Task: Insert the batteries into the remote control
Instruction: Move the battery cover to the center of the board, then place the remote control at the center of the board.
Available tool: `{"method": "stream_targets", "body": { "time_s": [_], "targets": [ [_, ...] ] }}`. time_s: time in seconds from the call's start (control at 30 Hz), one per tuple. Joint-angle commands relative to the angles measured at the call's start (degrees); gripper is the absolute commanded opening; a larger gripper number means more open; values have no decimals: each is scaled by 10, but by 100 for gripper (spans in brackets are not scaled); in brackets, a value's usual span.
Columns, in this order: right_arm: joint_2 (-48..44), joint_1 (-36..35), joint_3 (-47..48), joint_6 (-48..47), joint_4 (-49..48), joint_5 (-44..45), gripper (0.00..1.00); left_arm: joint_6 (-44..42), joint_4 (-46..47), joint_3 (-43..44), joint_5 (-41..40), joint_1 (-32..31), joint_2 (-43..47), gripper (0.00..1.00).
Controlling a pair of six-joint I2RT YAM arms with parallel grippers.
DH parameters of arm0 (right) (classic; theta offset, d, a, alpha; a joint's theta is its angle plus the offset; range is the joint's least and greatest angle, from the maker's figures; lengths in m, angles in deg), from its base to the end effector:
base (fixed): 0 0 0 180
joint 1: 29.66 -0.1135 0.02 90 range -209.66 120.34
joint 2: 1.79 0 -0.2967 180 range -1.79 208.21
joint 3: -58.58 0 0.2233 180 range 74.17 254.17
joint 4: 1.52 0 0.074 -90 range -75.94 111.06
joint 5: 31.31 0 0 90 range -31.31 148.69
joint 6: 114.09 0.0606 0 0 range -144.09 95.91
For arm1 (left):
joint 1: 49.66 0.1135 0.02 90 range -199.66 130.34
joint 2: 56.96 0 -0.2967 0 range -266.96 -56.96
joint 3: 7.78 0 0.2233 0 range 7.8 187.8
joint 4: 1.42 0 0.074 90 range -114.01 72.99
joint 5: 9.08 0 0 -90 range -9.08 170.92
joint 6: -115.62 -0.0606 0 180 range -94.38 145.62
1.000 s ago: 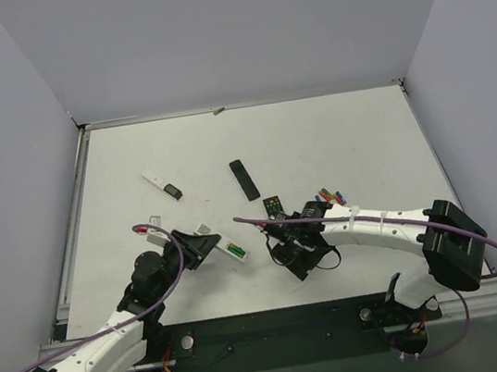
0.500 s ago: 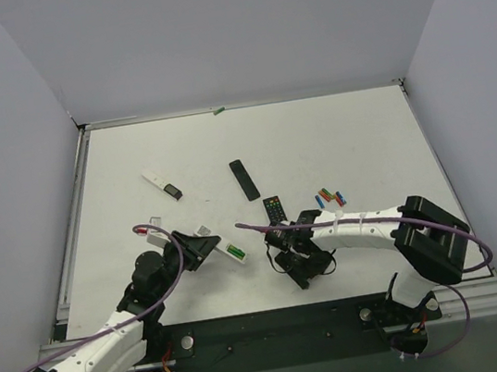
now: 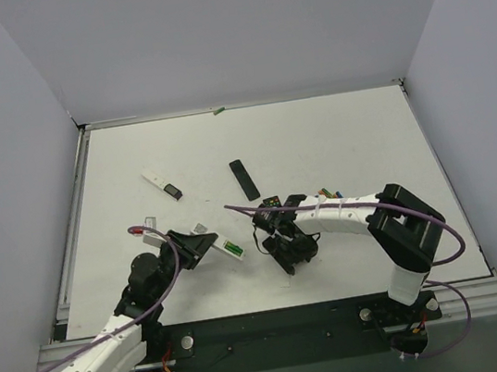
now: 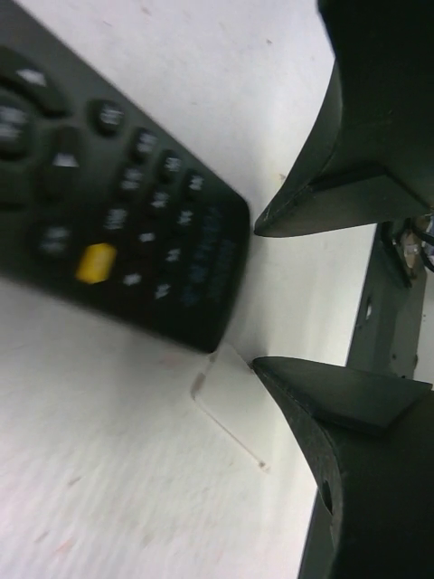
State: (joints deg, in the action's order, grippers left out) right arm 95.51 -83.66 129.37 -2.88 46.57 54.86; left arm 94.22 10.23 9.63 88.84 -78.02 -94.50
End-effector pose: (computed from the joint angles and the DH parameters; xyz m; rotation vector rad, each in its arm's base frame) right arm 0.1691 0.2396 0.1785 -0.8461 2.8283 0.3218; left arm 0.1078 -0.0677 0.1977 -0.5524 1.8405 -1.3260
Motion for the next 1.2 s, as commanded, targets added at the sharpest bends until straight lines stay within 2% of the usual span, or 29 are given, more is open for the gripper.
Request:
{"method": "stream_targets", "body": {
  "time_s": [0.0, 0.23, 0.47, 0.57, 0.73, 0.93, 1.03, 1.17],
  "targets": [
    [45, 6, 48, -23, -28, 52, 51, 12, 12, -49, 8, 6, 25, 0],
    [65, 6, 98, -35, -55, 48, 50, 12, -27, -55, -2, 10, 64, 0],
    [-29, 2, 62, 0, -77, 44, 49, 13, -40, -64, -12, 12, 84, 0],
    [-58, -8, 44, 15, -81, 15, 49, 13, -42, -66, -18, 13, 83, 0],
    [-68, -39, 31, 27, -90, 13, 49, 16, -42, -71, -24, 14, 82, 0],
    [-105, -65, 43, -18, -153, -2, 70, 17, -46, -73, -21, 14, 84, 0],
    [-116, -68, 44, -31, -197, -13, 78, 19, -44, -73, -21, 14, 86, 0],
    [-90, -67, 78, -61, -216, -21, 79, 22, -40, -69, -15, 14, 87, 0]
  ]
}}
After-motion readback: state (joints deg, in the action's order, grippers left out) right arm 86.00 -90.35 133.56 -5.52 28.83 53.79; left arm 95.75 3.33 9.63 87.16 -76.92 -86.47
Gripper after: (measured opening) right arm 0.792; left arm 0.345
